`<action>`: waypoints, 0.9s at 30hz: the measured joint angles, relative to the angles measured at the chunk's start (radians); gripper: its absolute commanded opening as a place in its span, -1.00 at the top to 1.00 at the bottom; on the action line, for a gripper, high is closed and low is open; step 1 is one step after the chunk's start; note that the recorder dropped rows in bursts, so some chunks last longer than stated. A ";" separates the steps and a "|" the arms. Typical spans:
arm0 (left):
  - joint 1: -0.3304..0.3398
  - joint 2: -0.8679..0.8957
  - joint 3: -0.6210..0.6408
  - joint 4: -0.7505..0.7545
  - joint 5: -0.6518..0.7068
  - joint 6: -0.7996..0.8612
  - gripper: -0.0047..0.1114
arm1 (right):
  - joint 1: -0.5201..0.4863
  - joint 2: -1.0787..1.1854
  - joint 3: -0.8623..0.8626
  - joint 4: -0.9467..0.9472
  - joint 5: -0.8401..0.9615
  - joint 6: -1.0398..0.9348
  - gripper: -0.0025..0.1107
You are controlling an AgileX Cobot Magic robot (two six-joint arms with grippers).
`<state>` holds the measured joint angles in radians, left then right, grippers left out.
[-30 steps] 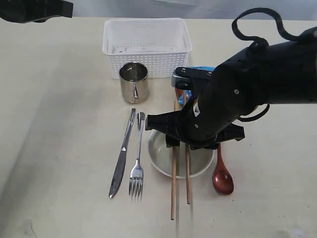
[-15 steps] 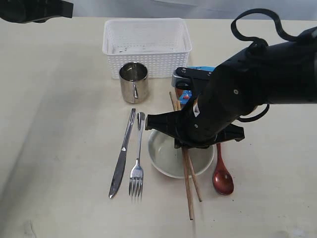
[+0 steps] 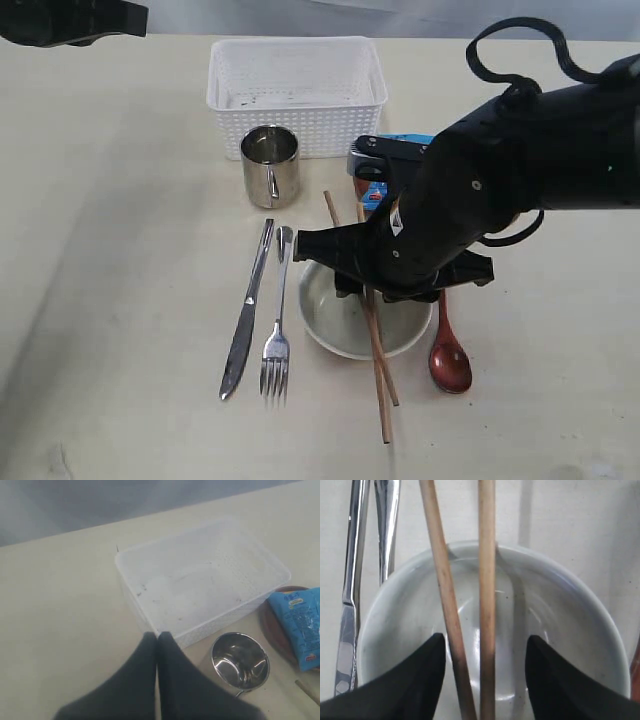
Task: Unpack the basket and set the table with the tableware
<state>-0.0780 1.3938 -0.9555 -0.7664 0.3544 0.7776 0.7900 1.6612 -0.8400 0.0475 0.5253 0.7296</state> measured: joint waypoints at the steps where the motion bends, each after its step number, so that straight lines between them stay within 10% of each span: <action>1: 0.000 0.000 0.000 0.000 0.000 0.002 0.92 | 0.000 0.000 0.000 0.001 0.000 0.003 0.11; 27: 0.000 0.000 0.000 0.000 0.008 0.002 0.92 | 0.040 0.001 0.000 0.080 0.001 0.017 0.11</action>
<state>-0.0780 1.3938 -0.9555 -0.7664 0.3624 0.7791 0.8295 1.6620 -0.8400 0.1275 0.5262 0.7467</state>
